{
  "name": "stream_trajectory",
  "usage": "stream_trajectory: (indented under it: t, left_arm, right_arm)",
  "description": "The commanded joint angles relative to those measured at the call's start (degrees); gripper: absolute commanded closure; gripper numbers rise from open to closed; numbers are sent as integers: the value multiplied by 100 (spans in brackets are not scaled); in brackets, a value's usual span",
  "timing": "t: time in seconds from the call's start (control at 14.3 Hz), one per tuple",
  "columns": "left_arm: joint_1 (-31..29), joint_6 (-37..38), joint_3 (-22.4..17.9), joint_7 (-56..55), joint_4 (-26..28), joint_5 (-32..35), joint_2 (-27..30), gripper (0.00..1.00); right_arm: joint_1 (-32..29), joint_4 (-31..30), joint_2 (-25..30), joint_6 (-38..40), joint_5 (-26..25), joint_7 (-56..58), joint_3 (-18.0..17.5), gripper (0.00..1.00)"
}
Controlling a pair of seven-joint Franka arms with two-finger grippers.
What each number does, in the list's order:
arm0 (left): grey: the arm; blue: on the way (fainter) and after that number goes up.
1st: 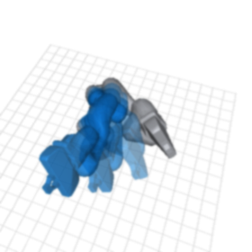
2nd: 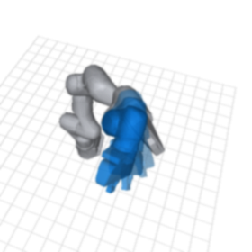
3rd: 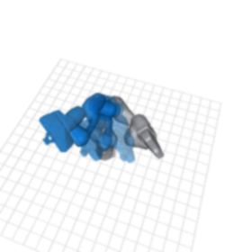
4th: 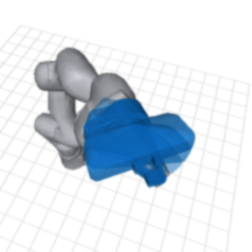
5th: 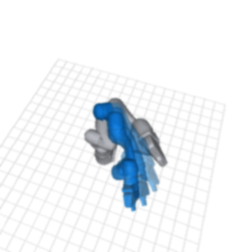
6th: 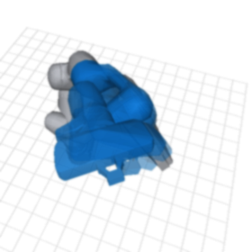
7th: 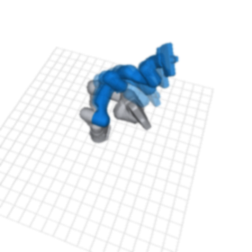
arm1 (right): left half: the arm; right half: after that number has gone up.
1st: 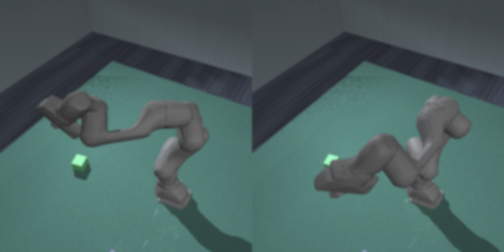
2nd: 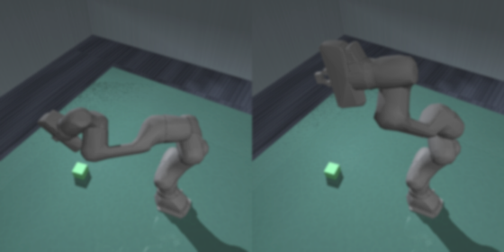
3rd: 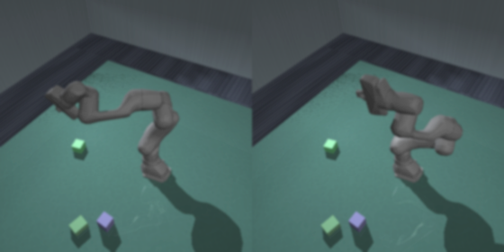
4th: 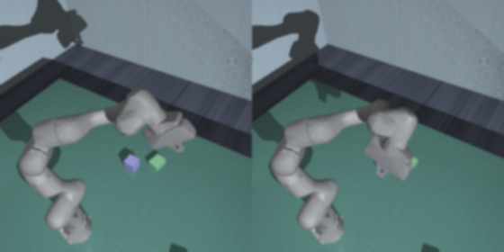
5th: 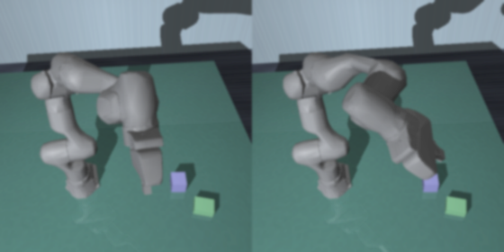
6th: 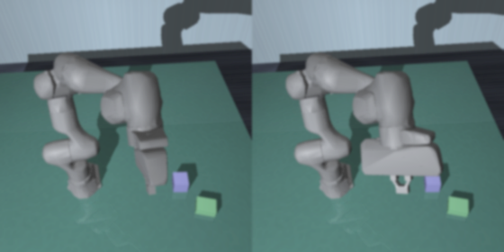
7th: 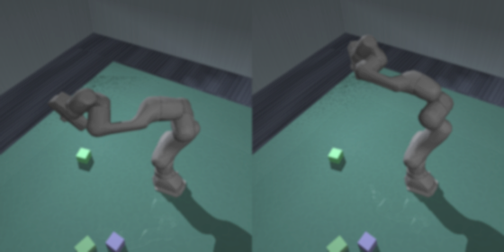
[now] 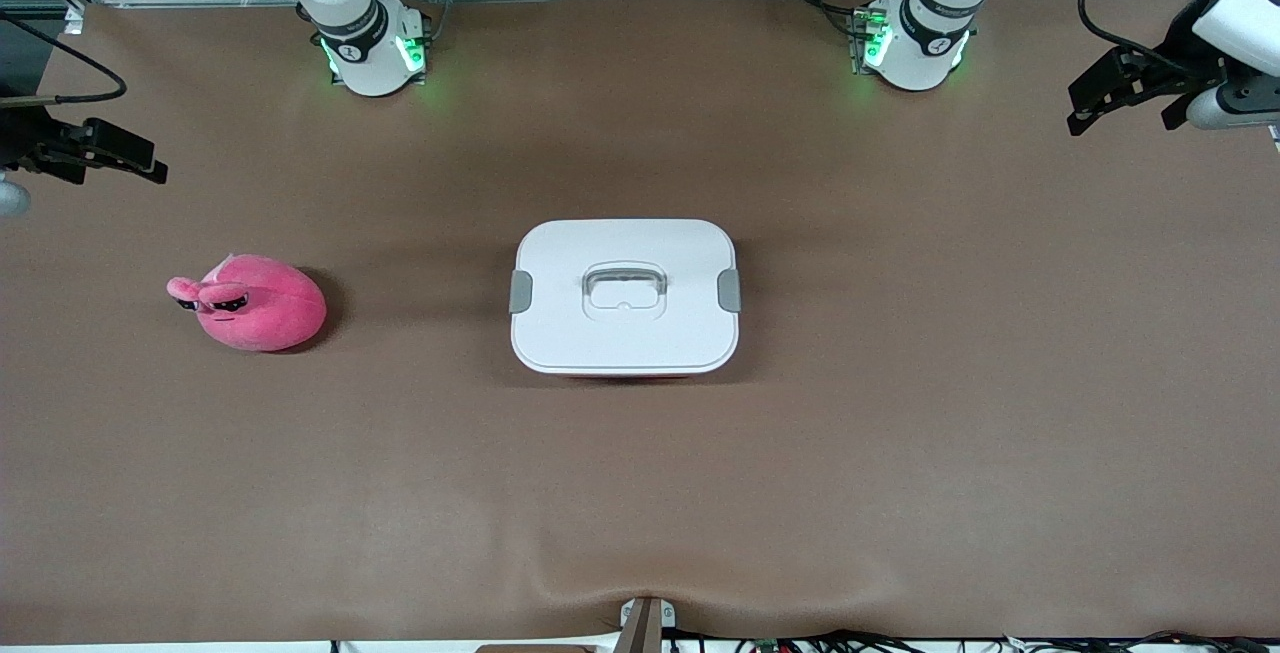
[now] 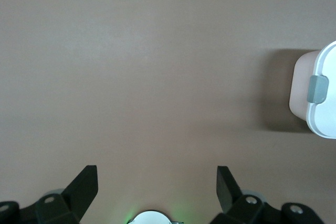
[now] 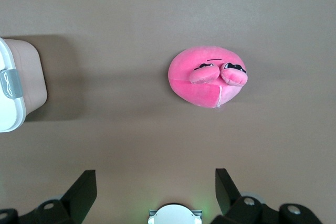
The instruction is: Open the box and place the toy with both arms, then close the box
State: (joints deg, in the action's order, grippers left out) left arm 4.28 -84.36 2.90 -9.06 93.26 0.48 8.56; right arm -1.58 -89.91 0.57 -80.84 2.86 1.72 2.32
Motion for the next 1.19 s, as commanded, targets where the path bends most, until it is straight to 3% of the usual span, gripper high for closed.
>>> stream_trajectory:
  t: [0.0,1.12]
  left_arm:
    - [-32,139,0,27,-291,-31,-188,0]
    - [-32,148,9,-26,-124,-31,-100,0]
  right_arm:
    - [-106,-53,40,24,-40,74,-65,0]
    - [-106,-395,5,112,-32,74,-65,0]
